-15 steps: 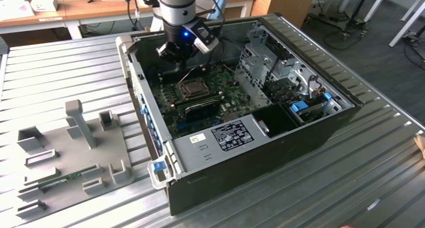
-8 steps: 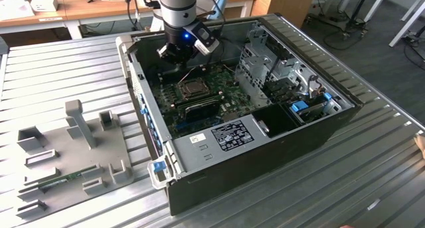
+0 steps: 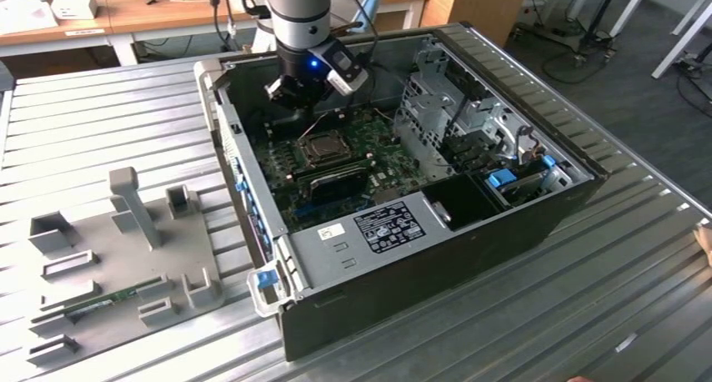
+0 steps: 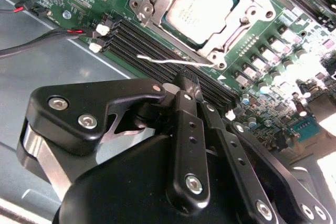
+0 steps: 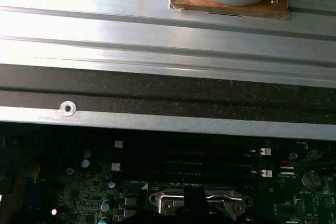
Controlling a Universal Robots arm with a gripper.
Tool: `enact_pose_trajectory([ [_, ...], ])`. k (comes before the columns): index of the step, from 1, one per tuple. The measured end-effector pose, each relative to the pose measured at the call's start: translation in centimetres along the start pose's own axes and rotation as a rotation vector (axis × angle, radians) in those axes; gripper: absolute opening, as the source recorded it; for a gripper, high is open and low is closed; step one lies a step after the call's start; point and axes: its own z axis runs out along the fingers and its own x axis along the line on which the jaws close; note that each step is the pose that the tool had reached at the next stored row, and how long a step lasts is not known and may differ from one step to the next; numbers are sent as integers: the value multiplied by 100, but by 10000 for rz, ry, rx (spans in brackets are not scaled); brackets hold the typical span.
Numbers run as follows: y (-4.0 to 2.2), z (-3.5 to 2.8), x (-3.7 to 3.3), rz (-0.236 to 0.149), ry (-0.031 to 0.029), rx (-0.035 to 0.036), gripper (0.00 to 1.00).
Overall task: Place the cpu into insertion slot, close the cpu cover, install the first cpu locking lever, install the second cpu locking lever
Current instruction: 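Install the first cpu locking lever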
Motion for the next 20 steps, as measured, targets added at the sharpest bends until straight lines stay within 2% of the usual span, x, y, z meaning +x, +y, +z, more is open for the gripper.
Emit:
enact_pose_trajectory([
  [4, -5, 26, -23, 0, 1, 1, 10],
  [10, -7, 29, -28, 0, 0, 1, 10],
  [20, -14, 64, -84, 1, 2, 2, 10],
])
